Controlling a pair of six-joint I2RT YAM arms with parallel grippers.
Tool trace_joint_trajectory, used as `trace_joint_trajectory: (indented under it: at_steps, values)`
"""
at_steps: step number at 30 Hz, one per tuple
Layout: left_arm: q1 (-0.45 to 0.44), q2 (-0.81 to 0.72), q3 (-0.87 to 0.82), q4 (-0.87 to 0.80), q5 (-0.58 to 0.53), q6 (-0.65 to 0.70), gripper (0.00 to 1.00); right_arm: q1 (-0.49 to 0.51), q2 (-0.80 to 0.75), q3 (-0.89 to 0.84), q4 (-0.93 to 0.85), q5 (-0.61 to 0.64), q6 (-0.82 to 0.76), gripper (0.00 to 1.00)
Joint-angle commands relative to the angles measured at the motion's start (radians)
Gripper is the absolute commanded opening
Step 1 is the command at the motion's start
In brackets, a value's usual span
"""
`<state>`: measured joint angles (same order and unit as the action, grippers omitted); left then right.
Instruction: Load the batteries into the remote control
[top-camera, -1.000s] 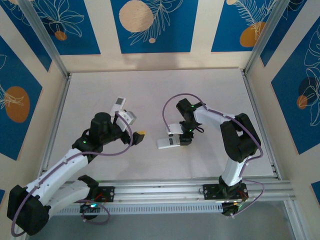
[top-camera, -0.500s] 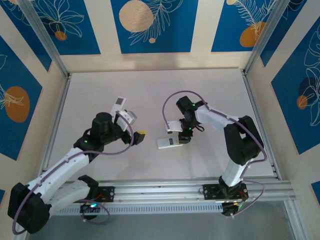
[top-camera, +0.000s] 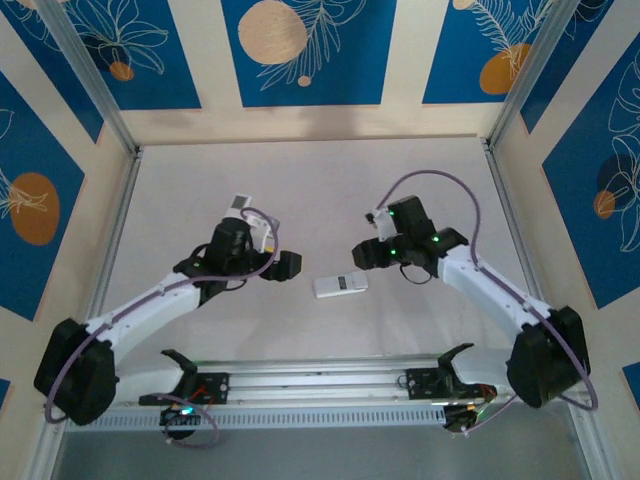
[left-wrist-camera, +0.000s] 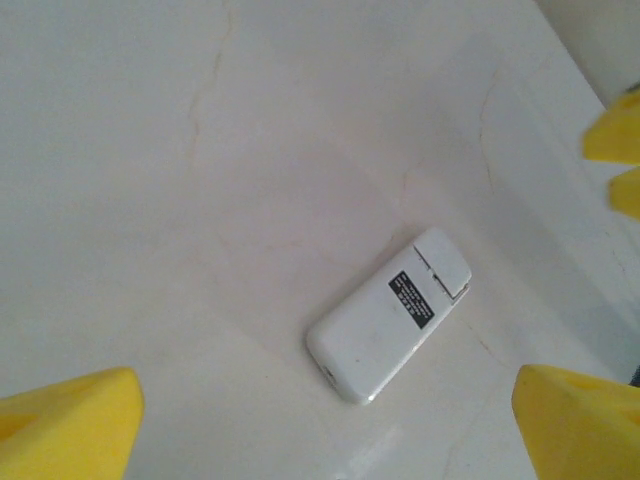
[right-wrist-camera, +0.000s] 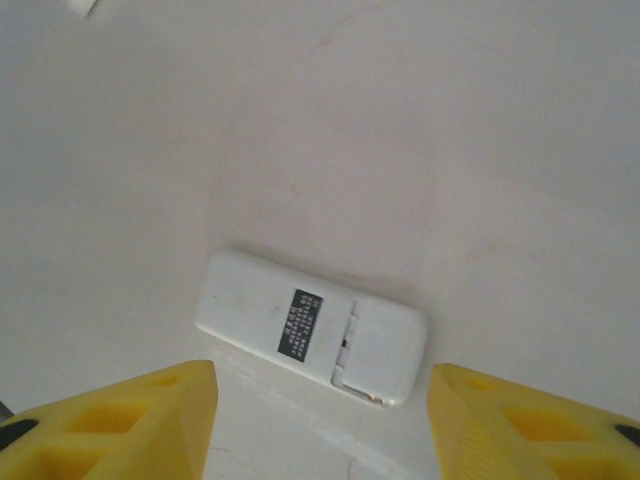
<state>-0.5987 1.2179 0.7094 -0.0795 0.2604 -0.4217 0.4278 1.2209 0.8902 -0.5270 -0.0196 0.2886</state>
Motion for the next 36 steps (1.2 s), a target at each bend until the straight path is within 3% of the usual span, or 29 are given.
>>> trace_joint_trajectory:
  at_steps: [1,3,5,13,36]
  values:
    - [-0.05,0.093,0.047,-0.014,-0.026,-0.13,0.93,-0.071,0.014,-0.05,-0.053,-0.035,0.281,0.53]
    - [-0.076,0.16,0.073,-0.022,-0.049,-0.145,0.9,-0.078,0.048,-0.059,-0.054,-0.078,0.258,0.41]
    - [-0.089,0.211,0.098,-0.03,-0.059,-0.163,0.84,-0.055,0.078,-0.058,-0.041,-0.07,0.241,0.36]
    - [-0.109,0.365,0.168,-0.041,-0.041,-0.2,0.58,0.004,0.213,-0.044,0.019,-0.009,0.19,0.3]
    - [-0.174,0.531,0.177,0.023,0.02,-0.318,0.41,0.096,0.35,-0.029,0.016,0.087,0.155,0.22]
